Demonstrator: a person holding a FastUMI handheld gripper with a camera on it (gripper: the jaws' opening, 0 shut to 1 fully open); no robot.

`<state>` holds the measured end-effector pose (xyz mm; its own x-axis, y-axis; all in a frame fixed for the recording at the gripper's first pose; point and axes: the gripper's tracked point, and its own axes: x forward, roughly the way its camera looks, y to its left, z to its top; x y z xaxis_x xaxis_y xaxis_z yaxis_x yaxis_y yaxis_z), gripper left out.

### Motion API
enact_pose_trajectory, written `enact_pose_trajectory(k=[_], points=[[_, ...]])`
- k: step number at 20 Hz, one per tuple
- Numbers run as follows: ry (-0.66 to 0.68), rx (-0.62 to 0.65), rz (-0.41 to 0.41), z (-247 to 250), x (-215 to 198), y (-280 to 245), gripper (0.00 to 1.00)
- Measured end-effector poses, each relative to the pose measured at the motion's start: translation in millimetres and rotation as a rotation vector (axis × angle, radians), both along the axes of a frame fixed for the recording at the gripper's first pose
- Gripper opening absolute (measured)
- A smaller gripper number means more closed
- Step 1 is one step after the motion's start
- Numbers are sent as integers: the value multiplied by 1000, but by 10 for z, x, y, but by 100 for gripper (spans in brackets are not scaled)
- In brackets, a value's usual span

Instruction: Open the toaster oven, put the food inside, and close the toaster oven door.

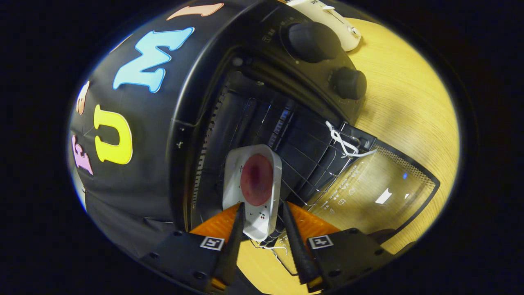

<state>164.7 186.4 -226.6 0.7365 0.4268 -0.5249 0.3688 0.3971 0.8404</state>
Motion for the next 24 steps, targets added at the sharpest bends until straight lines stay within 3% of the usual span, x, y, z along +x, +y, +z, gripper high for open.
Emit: enact_pose_trajectory(k=[5,14,24], points=[[-35,-34,47,148,-252,0,97],[-50,-151,214,178,-765,13,98],[-77,-473,439,-97,-1209,-21,98]])
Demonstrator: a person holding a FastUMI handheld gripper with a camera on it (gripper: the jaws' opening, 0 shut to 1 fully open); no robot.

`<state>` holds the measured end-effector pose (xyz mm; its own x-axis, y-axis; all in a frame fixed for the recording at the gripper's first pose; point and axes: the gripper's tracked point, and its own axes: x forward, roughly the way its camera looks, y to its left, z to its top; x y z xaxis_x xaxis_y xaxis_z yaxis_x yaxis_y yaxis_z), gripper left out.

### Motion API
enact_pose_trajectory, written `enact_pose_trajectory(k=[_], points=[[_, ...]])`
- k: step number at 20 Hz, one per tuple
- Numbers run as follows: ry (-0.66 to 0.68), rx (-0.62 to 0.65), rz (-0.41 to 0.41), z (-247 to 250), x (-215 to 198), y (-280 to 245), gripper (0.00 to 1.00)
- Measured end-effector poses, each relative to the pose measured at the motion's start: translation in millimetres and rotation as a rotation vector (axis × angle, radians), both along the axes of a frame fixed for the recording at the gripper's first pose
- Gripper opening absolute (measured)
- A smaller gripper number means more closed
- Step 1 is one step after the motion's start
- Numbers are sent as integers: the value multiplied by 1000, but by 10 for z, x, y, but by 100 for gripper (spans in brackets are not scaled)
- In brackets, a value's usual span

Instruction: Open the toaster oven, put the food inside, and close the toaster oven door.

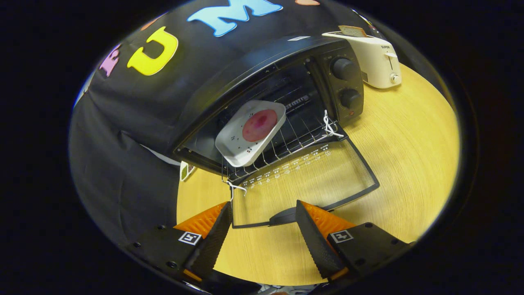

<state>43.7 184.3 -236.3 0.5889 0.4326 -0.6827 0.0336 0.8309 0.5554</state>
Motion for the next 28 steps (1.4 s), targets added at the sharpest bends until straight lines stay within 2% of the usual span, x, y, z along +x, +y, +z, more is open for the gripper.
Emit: enact_pose_trajectory(k=[5,13,19,28], points=[[-16,-258,138,-250,-160,-147,98],[27,-469,255,-583,-327,-298,98],[79,-566,255,-776,-276,-420,98],[140,-547,227,-897,-182,-312,98]])
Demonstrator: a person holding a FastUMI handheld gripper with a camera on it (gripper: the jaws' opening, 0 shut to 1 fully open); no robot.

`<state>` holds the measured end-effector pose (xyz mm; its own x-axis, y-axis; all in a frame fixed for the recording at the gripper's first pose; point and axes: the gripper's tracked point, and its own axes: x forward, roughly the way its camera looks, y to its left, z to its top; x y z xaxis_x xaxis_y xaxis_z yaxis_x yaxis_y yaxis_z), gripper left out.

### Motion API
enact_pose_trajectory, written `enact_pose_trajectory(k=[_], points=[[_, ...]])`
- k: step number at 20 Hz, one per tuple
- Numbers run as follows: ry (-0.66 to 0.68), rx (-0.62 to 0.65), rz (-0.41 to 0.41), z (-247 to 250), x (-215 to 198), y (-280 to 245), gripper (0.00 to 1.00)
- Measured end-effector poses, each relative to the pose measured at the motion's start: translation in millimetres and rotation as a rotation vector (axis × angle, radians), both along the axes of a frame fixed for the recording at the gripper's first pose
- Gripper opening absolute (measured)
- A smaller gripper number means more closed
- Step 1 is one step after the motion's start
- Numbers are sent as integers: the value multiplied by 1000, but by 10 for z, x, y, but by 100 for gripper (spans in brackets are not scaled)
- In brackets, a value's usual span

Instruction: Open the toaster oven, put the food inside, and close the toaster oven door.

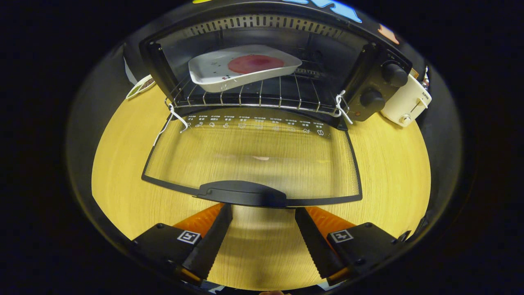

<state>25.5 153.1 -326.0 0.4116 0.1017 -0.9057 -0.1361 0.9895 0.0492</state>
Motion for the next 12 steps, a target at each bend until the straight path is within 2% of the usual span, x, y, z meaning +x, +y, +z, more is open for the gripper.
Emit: enact_pose_trajectory(k=[5,8,12], points=[[-5,-11,4,82,11,-1,98],[-58,-16,27,234,-18,-17,98],[-131,36,18,480,-47,-29,98]])
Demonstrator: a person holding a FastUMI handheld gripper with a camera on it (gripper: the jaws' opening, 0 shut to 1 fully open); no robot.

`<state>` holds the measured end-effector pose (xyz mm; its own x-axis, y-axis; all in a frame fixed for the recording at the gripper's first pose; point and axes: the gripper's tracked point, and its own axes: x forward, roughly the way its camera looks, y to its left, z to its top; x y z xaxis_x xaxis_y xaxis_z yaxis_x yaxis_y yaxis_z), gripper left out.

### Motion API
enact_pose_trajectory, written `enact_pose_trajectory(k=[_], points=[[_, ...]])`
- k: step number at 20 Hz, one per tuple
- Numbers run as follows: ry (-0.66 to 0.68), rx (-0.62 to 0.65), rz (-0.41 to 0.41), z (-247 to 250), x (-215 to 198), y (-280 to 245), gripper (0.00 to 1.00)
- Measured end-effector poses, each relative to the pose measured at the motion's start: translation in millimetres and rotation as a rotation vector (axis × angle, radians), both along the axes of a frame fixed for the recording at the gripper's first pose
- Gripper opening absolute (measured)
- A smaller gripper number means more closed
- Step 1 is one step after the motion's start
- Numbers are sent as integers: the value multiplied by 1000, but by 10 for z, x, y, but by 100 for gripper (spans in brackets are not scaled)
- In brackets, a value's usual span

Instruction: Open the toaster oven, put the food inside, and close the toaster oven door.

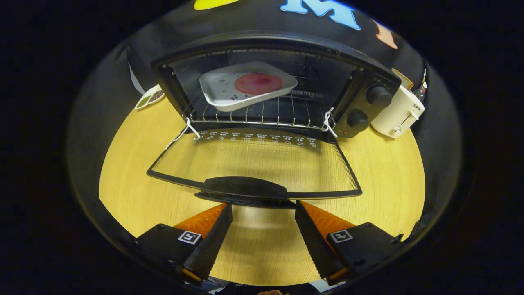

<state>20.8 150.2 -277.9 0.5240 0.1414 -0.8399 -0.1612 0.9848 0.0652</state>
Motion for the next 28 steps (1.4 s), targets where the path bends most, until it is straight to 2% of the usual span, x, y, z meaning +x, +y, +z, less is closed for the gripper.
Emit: enact_pose_trajectory(k=[4,7,12,16,19,22,28], points=[[-102,81,-41,428,65,-2,98],[-225,96,-77,830,349,-71,98],[-500,102,-68,1793,678,-286,99],[-741,87,-57,2526,580,-600,98],[-869,64,-68,2916,422,-929,98],[-892,44,-114,2996,222,-1352,98],[-923,13,-277,2881,-122,-2295,97]])
